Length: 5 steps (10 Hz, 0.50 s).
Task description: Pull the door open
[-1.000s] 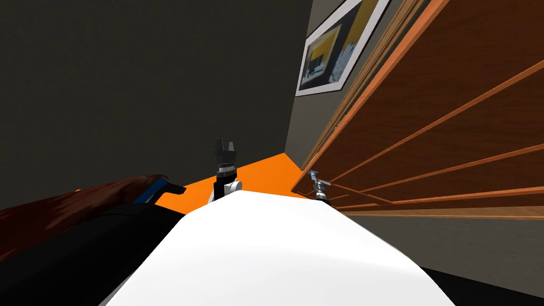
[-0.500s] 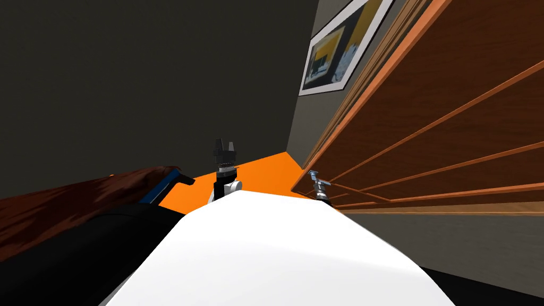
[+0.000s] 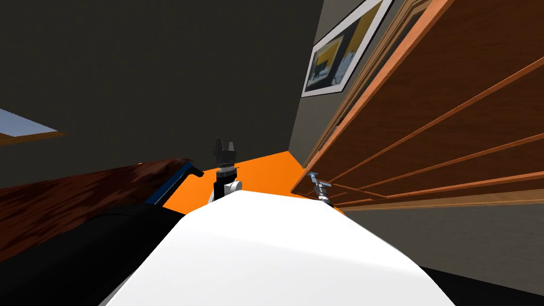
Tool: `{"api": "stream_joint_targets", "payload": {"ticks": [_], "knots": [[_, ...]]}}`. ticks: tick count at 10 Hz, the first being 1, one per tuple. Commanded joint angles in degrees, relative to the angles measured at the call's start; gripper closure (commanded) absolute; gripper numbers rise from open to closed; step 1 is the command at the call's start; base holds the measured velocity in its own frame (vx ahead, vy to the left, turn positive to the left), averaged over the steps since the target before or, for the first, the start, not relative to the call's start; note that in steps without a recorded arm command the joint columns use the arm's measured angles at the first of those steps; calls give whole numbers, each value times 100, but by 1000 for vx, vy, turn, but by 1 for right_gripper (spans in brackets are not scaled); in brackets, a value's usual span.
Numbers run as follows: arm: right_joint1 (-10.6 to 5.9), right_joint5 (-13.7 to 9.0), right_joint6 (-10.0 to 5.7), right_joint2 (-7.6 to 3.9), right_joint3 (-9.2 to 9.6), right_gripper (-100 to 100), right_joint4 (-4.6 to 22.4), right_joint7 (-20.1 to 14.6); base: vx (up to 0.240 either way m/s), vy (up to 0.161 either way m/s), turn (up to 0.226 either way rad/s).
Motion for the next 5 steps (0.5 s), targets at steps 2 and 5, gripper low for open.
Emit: {"api": "stream_joint_targets", "payload": {"ticks": [2, 5], "knots": [[45, 10, -45, -35, 54, 100, -15, -46, -123, -36, 52], [241, -2, -333, -190, 251, 100, 5, -196, -178, -38, 163]]}}
